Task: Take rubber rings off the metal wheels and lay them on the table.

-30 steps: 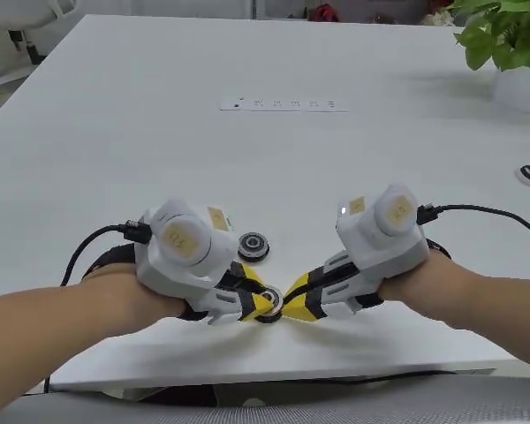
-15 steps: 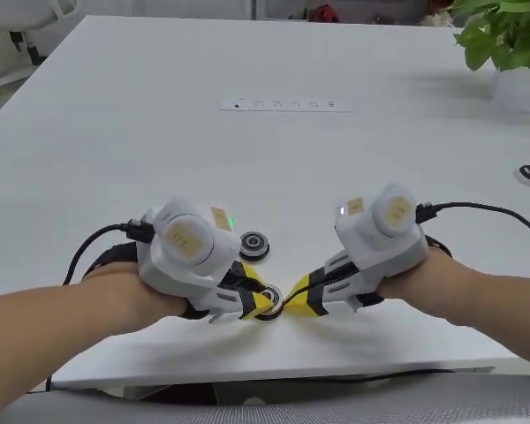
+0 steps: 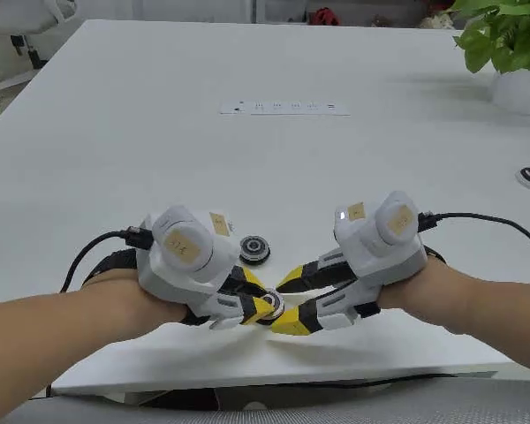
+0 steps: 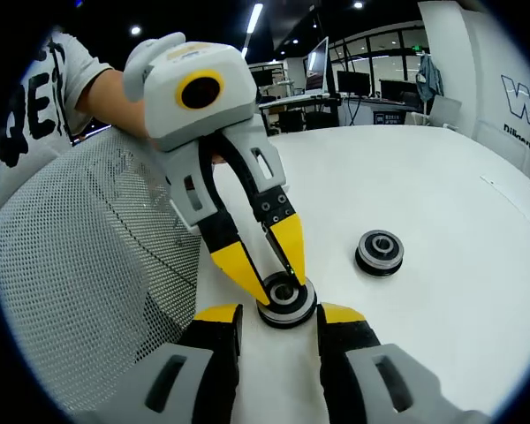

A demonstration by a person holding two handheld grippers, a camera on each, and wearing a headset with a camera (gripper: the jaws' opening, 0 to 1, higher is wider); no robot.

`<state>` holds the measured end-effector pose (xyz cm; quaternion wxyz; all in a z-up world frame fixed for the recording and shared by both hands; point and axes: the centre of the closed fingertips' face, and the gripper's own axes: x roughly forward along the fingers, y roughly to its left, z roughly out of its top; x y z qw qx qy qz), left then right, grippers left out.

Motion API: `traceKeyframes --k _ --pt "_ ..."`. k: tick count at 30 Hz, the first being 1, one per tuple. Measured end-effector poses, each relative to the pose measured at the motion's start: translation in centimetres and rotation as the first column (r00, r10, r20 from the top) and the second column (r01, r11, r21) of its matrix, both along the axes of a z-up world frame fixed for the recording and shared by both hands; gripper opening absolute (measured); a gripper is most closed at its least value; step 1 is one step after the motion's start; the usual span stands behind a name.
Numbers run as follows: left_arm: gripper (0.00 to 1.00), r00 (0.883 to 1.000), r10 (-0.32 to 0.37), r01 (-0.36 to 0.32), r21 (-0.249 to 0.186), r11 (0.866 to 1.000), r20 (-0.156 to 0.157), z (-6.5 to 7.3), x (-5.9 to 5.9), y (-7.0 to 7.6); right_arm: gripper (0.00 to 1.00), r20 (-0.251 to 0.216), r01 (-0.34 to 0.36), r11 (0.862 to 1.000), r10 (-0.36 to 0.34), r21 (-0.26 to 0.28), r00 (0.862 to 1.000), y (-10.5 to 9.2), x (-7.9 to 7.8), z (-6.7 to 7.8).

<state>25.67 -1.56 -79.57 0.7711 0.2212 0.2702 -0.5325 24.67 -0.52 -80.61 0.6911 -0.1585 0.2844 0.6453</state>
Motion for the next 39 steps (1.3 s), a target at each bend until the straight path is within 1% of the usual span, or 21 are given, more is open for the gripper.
traceKeyframes --k 2,4,7,8,10,12,14,19,22,24,26,34,39 --pt "0.13 1.0 0.0 0.0 -0.001 1.0 0.0 0.0 0.0 0.0 0.3 0.0 0.015 1.0 -0.015 0.005 1.0 0.1 0.2 -0.1" --pt "0.13 1.0 -0.001 0.001 -0.002 1.0 0.0 0.0 0.0 0.0 0.29 -0.025 0.025 0.999 -0.024 0.023 0.999 0.3 0.2 0.0" --pt "0.13 1.0 -0.002 0.002 -0.002 1.0 0.001 0.0 0.0 0.0 0.25 -0.034 0.045 0.998 -0.044 0.038 0.998 0.2 0.6 0.2" --pt "0.13 1.0 -0.002 0.002 -0.003 1.0 0.0 0.0 0.0 0.0 0.24 -0.052 0.05 0.998 -0.048 0.043 0.998 0.1 0.6 0.2" --pt "0.13 1.0 -0.004 0.004 -0.003 1.0 0.0 0.0 0.0 0.0 0.24 -0.054 0.054 0.998 -0.051 0.045 0.997 0.0 0.6 0.1" --pt "0.13 1.0 -0.004 0.004 -0.003 1.0 0.0 0.0 0.0 0.0 0.23 -0.041 0.037 0.999 -0.036 0.029 0.999 -0.2 0.4 -0.1" --pt "0.13 1.0 -0.005 0.005 -0.004 1.0 -0.001 0.0 -0.1 0.0 0.23 -0.042 0.039 0.999 -0.038 0.031 0.998 -0.2 0.4 0.0" --pt "0.13 1.0 -0.005 0.005 -0.004 1.0 -0.001 0.0 -0.1 0.0 0.21 -0.026 0.027 1.0 -0.027 0.012 0.999 -0.6 0.4 -0.2" --pt "0.13 1.0 -0.005 0.005 -0.004 1.0 -0.001 0.0 -0.1 0.0 0.18 -0.023 0.025 1.0 -0.025 -0.011 0.999 -1.0 0.4 -0.5" --pt "0.13 1.0 -0.005 0.005 -0.005 1.0 -0.003 0.0 -0.1 0.0 0.17 -0.037 0.038 0.999 -0.039 -0.008 0.999 -1.0 0.4 -0.5" --pt "0.13 1.0 -0.005 0.005 -0.007 1.0 -0.003 0.0 -0.1 0.0 0.17 -0.03 0.034 0.999 -0.034 -0.01 0.999 -1.0 0.4 -0.5" --pt "0.13 1.0 -0.003 0.002 -0.007 1.0 -0.006 0.0 -0.1 0.0 0.16 -0.037 0.041 0.999 -0.041 -0.019 0.998 -1.1 0.4 -0.5" --pt "0.13 1.0 -0.002 0.002 -0.005 1.0 -0.006 0.0 0.0 0.0 0.1 -0.039 0.043 0.999 -0.044 -0.025 0.998 -1.3 0.3 -0.4"
